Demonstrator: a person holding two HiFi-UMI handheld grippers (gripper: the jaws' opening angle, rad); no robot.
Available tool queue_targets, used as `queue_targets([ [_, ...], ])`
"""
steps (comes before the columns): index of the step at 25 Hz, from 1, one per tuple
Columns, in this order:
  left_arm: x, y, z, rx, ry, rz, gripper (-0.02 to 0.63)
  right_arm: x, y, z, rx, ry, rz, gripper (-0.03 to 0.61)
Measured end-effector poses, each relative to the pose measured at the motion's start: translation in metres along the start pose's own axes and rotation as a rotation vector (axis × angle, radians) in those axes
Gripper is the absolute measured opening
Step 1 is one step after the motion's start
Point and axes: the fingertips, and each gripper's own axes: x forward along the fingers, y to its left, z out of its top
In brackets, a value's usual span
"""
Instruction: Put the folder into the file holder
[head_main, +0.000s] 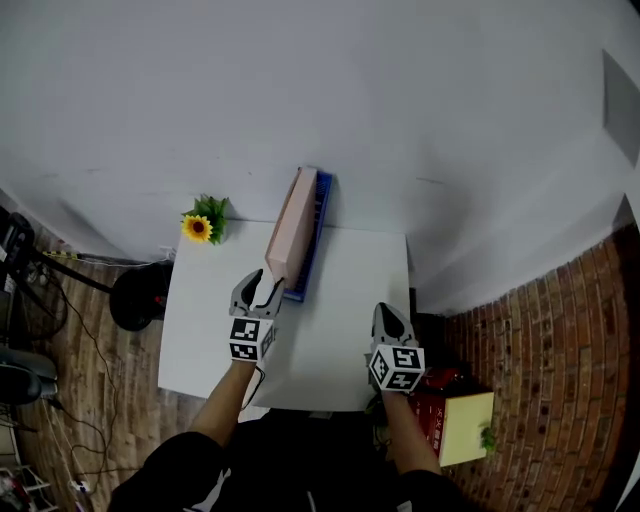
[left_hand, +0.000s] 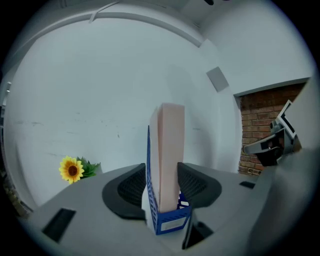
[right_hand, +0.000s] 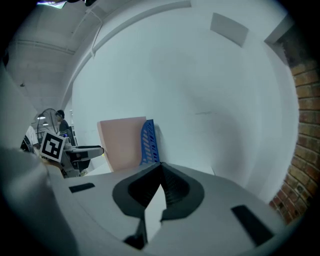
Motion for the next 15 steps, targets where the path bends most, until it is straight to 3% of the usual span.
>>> queue_targets([
  [3,-0.017,0.012,0.012,-0.029,-0.024,0.0,0.166,0.005,0.011,0.007,-0.003,-0.014,0.015,0.008],
  [8,-0.039,0.035,0.021,0.007,-0.03,0.026,0.054,0.011,0.031,0.018,-0.018,-0.039,0.038,0.008],
  [15,-0.062,0.056,0.03,0.028,-0.016,0.048,0.031,0.016,0.053,0.033,-0.04,-0.079,0.062,0.008],
])
